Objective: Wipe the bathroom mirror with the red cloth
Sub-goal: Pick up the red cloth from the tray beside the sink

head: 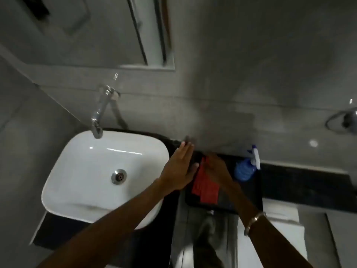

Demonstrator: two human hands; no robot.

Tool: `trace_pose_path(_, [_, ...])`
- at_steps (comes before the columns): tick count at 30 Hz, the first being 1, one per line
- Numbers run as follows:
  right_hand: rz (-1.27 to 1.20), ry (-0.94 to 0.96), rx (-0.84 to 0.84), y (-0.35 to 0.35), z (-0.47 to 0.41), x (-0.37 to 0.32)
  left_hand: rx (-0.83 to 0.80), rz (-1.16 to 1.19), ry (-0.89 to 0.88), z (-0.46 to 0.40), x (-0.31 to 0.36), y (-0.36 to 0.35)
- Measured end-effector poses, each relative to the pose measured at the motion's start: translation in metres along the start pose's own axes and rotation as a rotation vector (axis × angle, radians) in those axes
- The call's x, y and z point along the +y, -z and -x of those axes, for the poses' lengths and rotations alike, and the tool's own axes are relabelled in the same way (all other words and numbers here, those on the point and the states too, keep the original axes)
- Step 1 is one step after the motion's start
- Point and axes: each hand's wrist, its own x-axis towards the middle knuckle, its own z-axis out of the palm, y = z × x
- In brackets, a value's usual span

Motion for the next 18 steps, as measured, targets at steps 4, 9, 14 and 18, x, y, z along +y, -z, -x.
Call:
trace_pose_path(4, [-0.198, -0.423, 0.044, -0.015, -0.015, 0.061, -0.250, -0.052, 0.086, -0.028, 0.001, -0.058])
trace_pose_path(9, [-0.195, -0.765, 0.169, -0.057, -0.039, 0.095, -0.408, -0.154, 0.072, -0.027, -0.009, -0.107])
trace_pose_path(14, [-0.383, -0.857, 0.146, -0.063, -0.057, 0.097, -0.412, -0.041, 0.108, -0.023, -0.016, -0.105])
trace_pose_path(18, [-0.491, -0.714, 0.125, -0.048, -0.050, 0.072, -0.362, 0.278, 0.221, -0.026, -0.014, -0.074])
